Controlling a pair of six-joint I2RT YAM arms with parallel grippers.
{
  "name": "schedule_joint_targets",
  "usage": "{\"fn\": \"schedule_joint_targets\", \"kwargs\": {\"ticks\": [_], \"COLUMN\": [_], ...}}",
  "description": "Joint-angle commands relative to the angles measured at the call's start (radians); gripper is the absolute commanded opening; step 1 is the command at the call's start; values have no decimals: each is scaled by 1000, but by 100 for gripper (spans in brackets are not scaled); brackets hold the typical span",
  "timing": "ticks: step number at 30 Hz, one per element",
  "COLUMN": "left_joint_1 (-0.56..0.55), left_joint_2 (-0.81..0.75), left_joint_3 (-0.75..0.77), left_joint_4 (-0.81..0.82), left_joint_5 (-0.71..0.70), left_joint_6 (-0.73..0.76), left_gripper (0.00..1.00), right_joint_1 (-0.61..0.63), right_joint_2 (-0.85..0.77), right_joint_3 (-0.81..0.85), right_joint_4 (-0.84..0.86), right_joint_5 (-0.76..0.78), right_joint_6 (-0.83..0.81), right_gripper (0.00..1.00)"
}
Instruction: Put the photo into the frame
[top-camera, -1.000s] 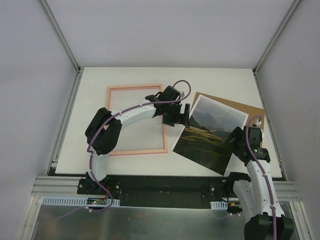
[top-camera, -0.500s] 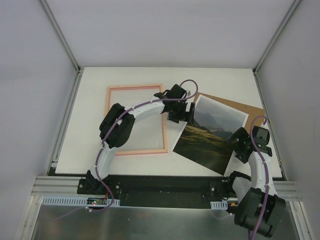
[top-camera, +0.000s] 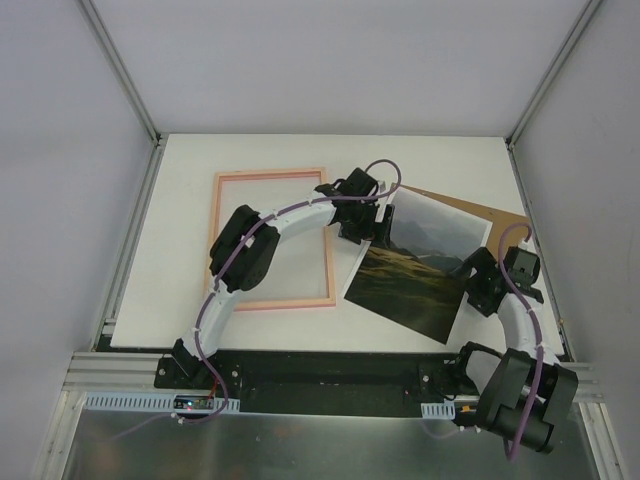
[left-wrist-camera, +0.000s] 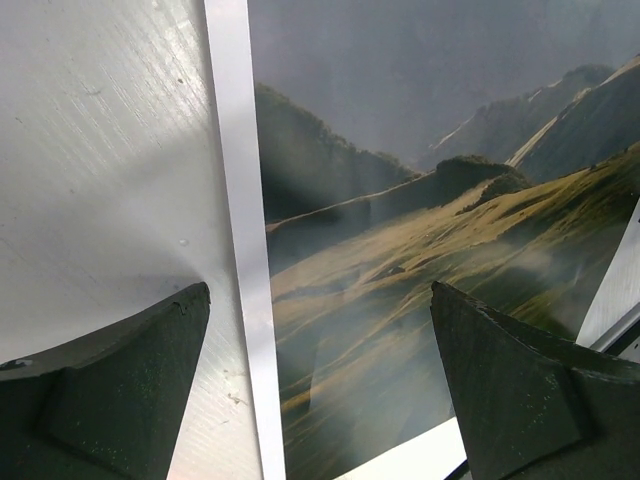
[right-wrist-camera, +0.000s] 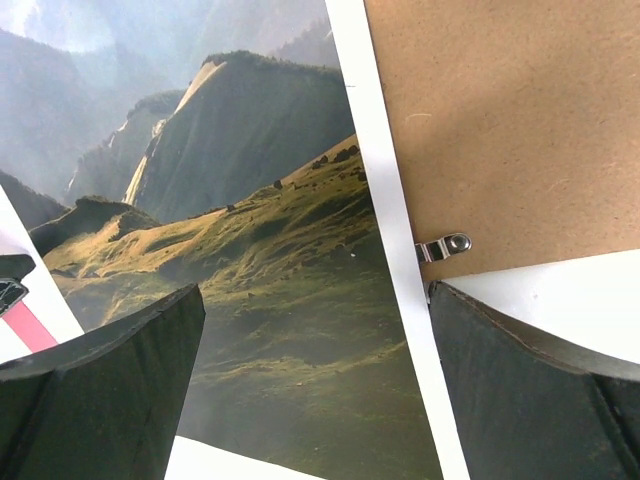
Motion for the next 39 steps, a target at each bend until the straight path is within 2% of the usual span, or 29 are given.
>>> {"fn": "schedule_joint_targets", "kwargs": {"ticks": [1, 6, 10, 13, 25, 31, 39], "left_joint_1": [0, 0, 0, 0, 3, 5, 9], "left_joint_2": [34, 60, 67, 66, 98, 104, 101], "left_joint_3": [35, 56, 73, 73, 106, 116, 110], "left_joint_4": [-34, -42, -54, -63, -83, -104, -115], "left_joint_5": [-35, -35, -42, -61, -48, -51, -58], "left_joint_6": [18, 26, 25, 25, 32, 46, 51], "left_gripper": [92, 92, 92, 92, 92, 92, 92], "right_joint_1": [-8, -6, -8, -6, 60, 60, 60], "right_joint_2": [65, 71, 44, 24, 42, -51, -157], "right_joint_3": [-15, -21, -3, -16, -32, -3, 28], "right_joint_4": [19, 53, -18, -10, 97, 52, 12], "right_joint_5": [-31, -84, 14, 31, -228, -343, -414], "right_joint_6": [-19, -22, -36, -19, -13, -2, 30], "right_gripper": [96, 96, 96, 96, 97, 96, 96]}}
